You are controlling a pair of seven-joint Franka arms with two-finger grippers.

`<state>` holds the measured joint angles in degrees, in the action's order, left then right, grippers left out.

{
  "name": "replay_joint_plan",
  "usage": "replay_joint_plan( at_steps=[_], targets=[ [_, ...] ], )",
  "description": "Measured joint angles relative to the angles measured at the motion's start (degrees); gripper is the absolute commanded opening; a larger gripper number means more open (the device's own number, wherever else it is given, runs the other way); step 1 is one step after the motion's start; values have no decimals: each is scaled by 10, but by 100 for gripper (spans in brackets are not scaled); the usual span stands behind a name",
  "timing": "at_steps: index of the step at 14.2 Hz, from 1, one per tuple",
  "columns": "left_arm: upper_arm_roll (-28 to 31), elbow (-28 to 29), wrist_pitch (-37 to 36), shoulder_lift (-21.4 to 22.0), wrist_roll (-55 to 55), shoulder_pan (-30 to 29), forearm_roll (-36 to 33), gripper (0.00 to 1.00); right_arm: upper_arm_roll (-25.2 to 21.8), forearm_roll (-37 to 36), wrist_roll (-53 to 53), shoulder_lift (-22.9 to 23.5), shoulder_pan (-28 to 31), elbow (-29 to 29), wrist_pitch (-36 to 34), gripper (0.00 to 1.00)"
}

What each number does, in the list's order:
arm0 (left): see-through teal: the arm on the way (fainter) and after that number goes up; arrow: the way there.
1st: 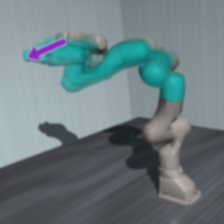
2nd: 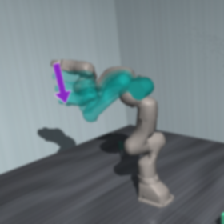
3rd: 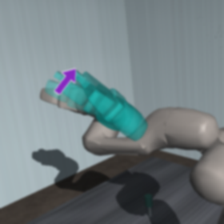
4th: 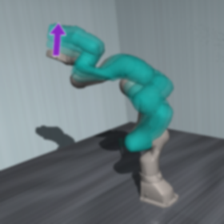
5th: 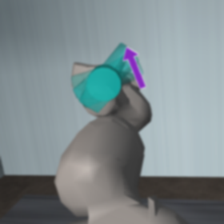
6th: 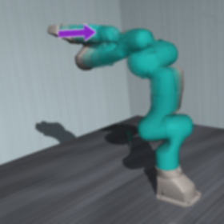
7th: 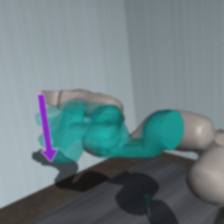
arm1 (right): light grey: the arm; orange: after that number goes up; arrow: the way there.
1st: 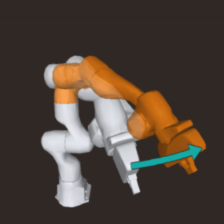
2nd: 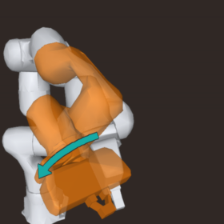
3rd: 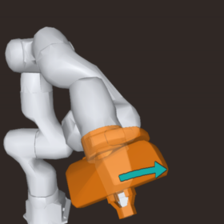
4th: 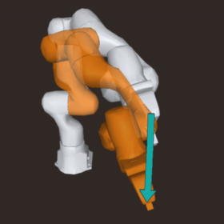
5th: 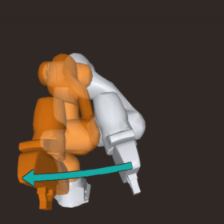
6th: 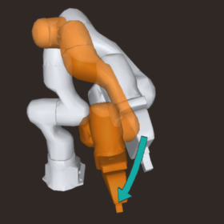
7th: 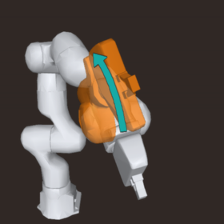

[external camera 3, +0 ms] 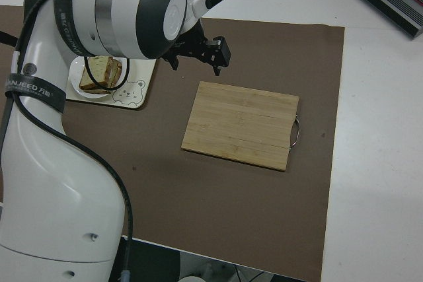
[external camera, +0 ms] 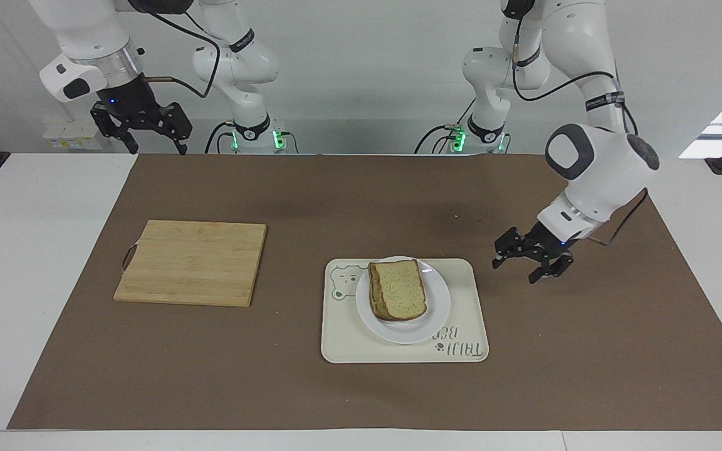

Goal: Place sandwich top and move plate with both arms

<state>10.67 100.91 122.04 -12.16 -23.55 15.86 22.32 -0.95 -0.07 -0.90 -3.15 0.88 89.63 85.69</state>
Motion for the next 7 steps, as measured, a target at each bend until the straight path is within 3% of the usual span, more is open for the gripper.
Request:
replay_joint_plan(
  at_steps=[3, 5, 7],
  targets=[
    [50, -119, -162, 30, 0, -1, -105, 100, 0, 0, 0, 0, 0, 0, 0, 100],
    [81, -189, -271, 44, 0, -2, -129, 100, 0, 0, 0, 0, 0, 0, 0, 100],
    [102, -229, -326, 50, 0, -2, -135, 100, 0, 0, 0, 0, 0, 0, 0, 100]
  ],
)
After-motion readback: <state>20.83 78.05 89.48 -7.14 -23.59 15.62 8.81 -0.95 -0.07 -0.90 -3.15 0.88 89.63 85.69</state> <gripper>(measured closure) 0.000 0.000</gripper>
